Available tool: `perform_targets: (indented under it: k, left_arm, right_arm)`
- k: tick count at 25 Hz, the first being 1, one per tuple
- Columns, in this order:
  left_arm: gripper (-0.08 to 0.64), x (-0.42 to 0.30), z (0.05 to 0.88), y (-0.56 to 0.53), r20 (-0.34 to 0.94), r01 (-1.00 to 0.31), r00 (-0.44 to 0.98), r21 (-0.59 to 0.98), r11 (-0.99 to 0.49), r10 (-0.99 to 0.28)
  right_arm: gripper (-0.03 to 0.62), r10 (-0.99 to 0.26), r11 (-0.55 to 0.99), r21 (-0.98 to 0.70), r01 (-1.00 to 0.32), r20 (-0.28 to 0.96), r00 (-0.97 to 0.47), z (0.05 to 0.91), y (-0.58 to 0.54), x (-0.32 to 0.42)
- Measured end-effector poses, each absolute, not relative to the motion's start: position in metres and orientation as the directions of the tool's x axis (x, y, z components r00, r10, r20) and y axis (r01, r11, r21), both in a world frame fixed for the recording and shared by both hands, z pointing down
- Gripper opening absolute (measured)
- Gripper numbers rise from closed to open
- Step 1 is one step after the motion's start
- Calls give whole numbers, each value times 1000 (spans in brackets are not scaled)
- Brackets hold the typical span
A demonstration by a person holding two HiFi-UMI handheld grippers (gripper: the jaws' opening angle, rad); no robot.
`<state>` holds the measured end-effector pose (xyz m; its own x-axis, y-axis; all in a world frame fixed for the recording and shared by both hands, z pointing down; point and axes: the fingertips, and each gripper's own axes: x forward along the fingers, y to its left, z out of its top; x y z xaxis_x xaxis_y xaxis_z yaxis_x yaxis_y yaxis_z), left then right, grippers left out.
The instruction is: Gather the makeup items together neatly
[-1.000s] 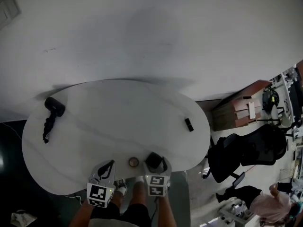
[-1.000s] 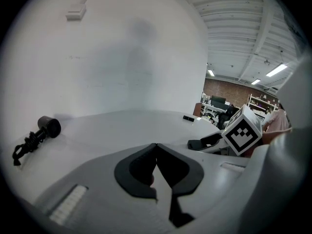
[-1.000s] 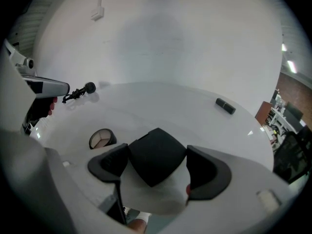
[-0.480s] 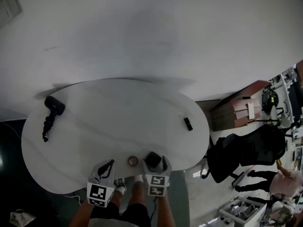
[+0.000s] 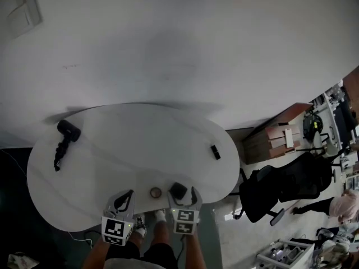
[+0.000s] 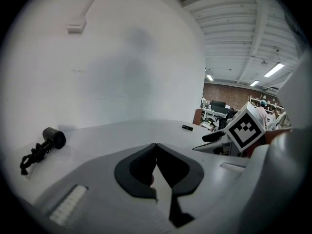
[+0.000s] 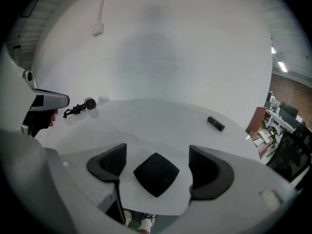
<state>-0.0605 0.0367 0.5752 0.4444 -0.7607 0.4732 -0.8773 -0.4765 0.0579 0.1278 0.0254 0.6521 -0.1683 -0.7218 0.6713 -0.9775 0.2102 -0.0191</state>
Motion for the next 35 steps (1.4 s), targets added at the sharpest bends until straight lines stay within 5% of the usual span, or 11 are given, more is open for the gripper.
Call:
perform_targets:
  k: [13,18,22,35]
  left_arm:
    - [11,-60,469,18,285,-873,468,2,-488,-836]
    - [11,-64,439,18,241,-876,464,-18,-482,-853]
    - [10,-69,425,19,221,-877,460,-38,-479,-860]
    - [10,-76,421,21,205,-868,481,-24,-496,-853]
  right_arm:
    - [377,-875,232,-2,-973,436,-210,504,16,111]
    - [116,-918,213,52,-976,352,-182,460,17,107]
    - [6,-933,213,64,-975,310,-183,446,17,99]
    - [5,-938,209,59,-976,296,-183,439,23,88]
